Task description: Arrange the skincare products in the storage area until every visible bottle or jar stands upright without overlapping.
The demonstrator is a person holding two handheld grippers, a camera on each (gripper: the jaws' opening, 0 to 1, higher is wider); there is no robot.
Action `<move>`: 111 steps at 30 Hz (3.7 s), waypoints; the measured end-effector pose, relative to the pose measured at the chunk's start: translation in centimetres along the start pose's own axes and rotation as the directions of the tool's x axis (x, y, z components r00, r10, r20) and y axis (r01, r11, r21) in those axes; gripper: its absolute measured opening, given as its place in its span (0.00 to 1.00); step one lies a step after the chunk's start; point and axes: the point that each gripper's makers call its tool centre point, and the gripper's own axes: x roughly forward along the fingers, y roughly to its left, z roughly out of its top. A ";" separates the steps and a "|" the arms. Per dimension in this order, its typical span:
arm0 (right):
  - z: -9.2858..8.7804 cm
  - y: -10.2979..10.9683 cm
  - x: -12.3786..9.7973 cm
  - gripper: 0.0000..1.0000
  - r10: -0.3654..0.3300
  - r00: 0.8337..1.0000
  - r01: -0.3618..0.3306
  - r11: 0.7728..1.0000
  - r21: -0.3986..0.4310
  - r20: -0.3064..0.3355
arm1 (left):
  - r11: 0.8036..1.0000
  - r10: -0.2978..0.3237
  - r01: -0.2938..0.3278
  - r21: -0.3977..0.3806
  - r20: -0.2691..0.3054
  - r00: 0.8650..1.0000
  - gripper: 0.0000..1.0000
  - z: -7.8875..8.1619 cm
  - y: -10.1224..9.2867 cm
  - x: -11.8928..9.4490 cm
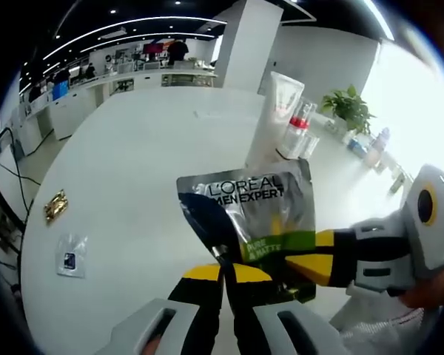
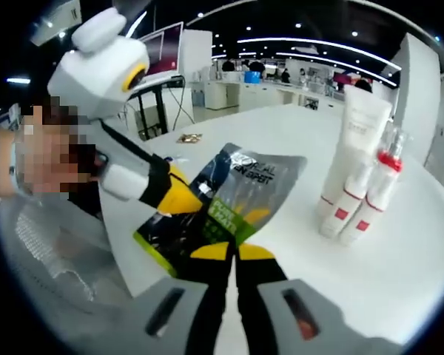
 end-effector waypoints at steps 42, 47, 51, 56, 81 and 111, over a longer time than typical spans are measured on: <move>0.1 0.3 0.1 0.03 -0.052 0.999 0.050 0.981 -0.186 -0.005 | 0.997 -0.029 0.024 -0.070 -0.072 0.997 0.05 -0.9 0.5 -0.5; 0.1 0.2 0.2 0.03 -0.057 0.998 0.054 0.980 -0.190 -0.006 | 0.997 -0.033 0.028 -0.070 -0.077 0.997 0.05 -0.8 0.5 -0.5; 0.0 0.2 0.3 0.03 -0.057 0.998 0.054 0.979 -0.194 -0.011 | 0.998 -0.028 0.024 -0.058 -0.078 0.997 0.05 -0.8 0.5 -0.5; -0.1 0.4 0.3 0.03 -0.052 0.998 0.048 0.980 -0.192 -0.018 | 0.999 -0.021 0.018 -0.037 -0.087 0.996 0.05 -0.9 0.5 -0.6; 2.3 -0.2 -0.4 0.03 -0.055 0.998 0.058 0.990 -0.125 0.030 | 0.996 -0.018 0.021 -0.082 0.037 0.999 0.05 1.7 0.9 -1.8; 10.0 -3.8 0.0 0.03 -0.044 0.986 0.039 0.999 0.034 0.161 | 0.987 0.043 0.009 -0.162 0.315 0.948 0.04 11.0 2.4 -3.7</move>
